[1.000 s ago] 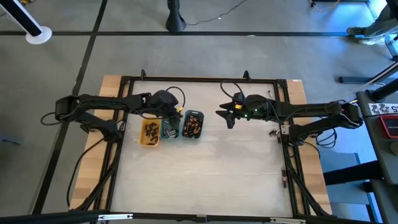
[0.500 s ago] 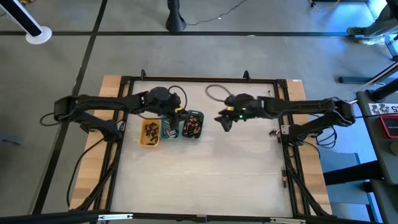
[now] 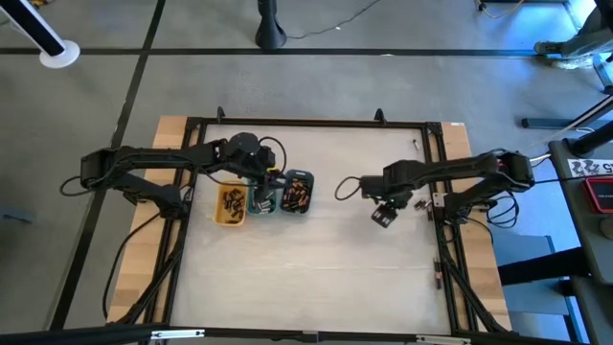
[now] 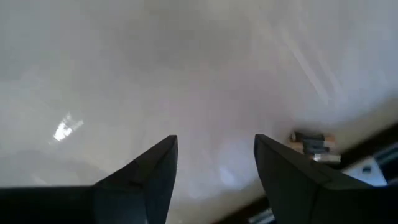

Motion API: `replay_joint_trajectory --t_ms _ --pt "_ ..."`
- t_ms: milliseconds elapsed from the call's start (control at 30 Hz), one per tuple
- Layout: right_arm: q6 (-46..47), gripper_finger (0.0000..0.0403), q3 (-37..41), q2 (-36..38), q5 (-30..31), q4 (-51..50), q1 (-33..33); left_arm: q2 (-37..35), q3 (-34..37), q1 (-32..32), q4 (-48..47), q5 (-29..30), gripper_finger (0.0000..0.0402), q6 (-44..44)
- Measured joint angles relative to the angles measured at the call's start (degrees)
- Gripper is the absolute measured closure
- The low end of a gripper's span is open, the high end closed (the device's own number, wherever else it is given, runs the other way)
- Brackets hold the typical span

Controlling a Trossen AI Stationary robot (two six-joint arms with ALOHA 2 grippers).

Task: Sort batteries
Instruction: Put the large black battery into the blue bin

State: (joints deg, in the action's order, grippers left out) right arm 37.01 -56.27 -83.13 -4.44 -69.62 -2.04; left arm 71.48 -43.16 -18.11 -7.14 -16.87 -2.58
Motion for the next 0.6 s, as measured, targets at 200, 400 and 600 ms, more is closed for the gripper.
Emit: replay_joint_trajectory --t_ms 200,400,600 --pt "0.7 0.0188 6.8 0.0 -11.2 0.6 1.8 0.0 0.0 -0.5 0.2 -0.8 0.0259 -1.6" --pt "10.4 0.0188 7.5 0.0 -19.7 0.7 13.5 0.0 0.0 -0.6 0.3 -0.8 0.0259 -3.2" --pt "16.4 0.0188 7.5 0.0 -23.4 2.9 26.4 0.0 0.0 -2.3 1.8 -0.6 0.0259 -3.3"
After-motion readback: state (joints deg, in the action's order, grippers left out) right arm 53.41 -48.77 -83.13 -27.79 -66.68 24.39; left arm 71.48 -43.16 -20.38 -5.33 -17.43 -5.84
